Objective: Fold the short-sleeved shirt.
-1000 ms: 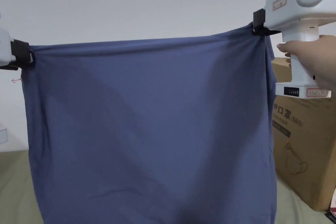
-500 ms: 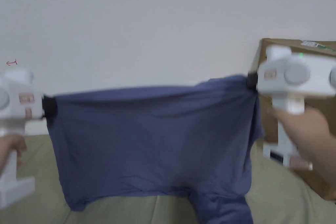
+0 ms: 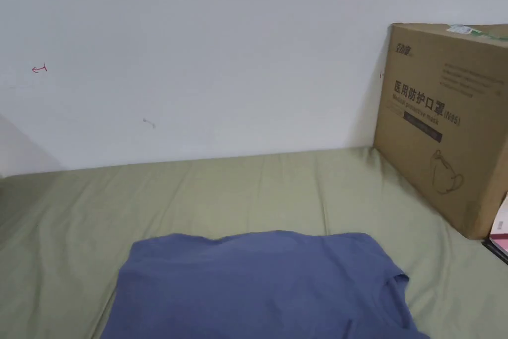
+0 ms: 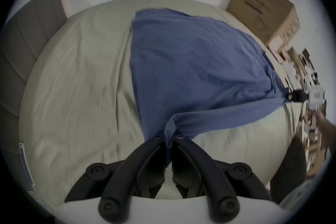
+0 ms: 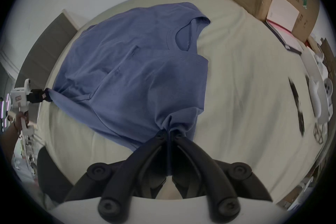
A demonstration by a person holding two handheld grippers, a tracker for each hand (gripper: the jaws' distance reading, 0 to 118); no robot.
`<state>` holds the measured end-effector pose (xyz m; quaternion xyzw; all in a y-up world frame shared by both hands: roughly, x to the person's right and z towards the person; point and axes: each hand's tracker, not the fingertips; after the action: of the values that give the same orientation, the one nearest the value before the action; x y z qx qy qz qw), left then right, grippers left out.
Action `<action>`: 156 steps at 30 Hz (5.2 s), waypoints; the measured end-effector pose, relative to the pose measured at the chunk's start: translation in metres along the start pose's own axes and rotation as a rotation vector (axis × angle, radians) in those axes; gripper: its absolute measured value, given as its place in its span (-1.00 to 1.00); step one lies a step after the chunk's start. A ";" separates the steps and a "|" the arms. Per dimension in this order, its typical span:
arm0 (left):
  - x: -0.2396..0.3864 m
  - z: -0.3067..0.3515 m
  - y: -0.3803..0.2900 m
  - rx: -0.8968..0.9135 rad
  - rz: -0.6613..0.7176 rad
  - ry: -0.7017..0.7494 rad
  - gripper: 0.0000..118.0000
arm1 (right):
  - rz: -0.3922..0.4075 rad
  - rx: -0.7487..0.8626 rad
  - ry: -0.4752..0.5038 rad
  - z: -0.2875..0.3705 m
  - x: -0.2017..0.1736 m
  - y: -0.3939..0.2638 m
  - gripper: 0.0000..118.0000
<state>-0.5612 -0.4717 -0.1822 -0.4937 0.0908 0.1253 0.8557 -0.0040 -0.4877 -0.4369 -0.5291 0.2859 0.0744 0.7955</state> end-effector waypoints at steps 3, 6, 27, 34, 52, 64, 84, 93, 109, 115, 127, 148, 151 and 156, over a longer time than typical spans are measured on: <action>0.012 0.024 -0.035 -0.050 -0.060 -0.009 -0.92 | 0.037 -0.034 0.019 0.023 0.001 -0.030 -0.97; 0.019 0.036 -0.060 -0.129 -0.084 -0.038 -0.92 | 0.057 -0.119 0.016 0.031 0.002 -0.051 -0.97; 0.054 0.161 -0.059 0.418 0.224 -0.122 0.67 | 0.019 0.361 -0.014 0.128 -0.065 -0.050 0.63; 0.117 0.190 -0.059 0.845 0.182 0.047 -0.99 | -0.061 0.837 0.098 0.159 -0.130 -0.058 -0.96; 0.046 0.106 -0.070 -0.077 0.211 0.008 1.00 | -0.124 0.595 0.141 0.147 -0.101 -0.047 -0.99; 0.019 -0.007 -0.112 -0.304 0.219 0.129 0.83 | -0.102 0.463 0.136 0.124 -0.107 -0.056 -0.99; 0.055 0.088 -0.105 0.081 0.126 0.096 -0.94 | -0.175 0.228 0.030 0.104 -0.032 -0.070 0.73; 0.063 0.094 -0.099 0.086 0.197 0.067 -0.94 | -0.108 -0.250 -0.110 0.005 -0.015 -0.075 0.76; 0.047 0.086 -0.113 0.022 0.237 0.040 -0.94 | -0.005 0.021 -0.011 0.084 -0.015 -0.091 -0.89; 0.050 0.104 -0.123 0.030 0.234 0.025 -0.94 | -0.015 0.016 0.004 0.102 -0.018 -0.105 -0.89; 0.052 0.122 -0.051 0.221 0.262 0.005 -0.94 | -0.198 0.252 0.099 0.117 -0.022 -0.036 -0.89; 0.007 -0.058 0.037 -0.055 0.262 0.121 0.73 | -0.228 -0.007 -0.105 -0.062 -0.013 0.086 0.72; 0.007 -0.025 0.039 0.044 0.338 0.044 0.73 | -0.208 0.065 -0.115 -0.031 -0.016 0.079 0.72; 0.032 0.064 0.019 0.395 0.350 0.011 0.73 | -0.225 0.341 -0.062 0.050 -0.028 0.042 0.72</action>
<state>-0.5343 -0.4029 -0.1749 -0.2948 0.2023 0.2485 0.9003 -0.0258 -0.4199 -0.4414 -0.4127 0.2087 -0.0481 0.8853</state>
